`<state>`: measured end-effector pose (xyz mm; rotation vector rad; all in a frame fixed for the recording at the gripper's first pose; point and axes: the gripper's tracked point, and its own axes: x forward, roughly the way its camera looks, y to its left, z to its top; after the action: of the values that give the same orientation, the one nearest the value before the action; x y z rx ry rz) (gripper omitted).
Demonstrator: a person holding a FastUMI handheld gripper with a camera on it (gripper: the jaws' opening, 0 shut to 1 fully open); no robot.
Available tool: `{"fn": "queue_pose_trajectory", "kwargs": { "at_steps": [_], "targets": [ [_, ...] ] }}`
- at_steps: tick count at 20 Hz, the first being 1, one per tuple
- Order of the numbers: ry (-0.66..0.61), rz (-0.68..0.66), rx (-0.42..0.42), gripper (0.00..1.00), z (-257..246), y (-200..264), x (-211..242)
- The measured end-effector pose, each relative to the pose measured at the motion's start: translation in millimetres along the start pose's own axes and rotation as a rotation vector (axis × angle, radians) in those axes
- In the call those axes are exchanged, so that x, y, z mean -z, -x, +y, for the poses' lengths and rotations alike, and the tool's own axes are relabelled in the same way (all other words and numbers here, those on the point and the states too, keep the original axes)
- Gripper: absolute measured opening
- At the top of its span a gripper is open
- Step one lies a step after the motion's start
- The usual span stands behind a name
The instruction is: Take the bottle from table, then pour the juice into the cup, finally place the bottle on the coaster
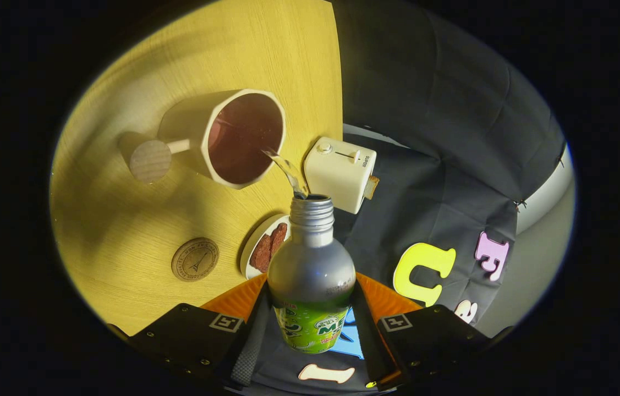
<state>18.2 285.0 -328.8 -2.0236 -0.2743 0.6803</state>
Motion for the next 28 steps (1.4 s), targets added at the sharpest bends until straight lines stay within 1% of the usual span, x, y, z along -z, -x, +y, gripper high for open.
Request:
{"fn": "queue_pose_trajectory", "kwargs": {
  "at_steps": [11, 18, 28],
  "targets": [
    [0.072, -0.018, 0.003, 0.76, 0.8, 4.4, -3.9],
    [0.127, -0.005, -0.025, 0.76, 5.0, 3.4, -3.7],
    [0.187, 0.001, -0.027, 0.76, 1.6, -0.5, -8.8]
  ]
}}
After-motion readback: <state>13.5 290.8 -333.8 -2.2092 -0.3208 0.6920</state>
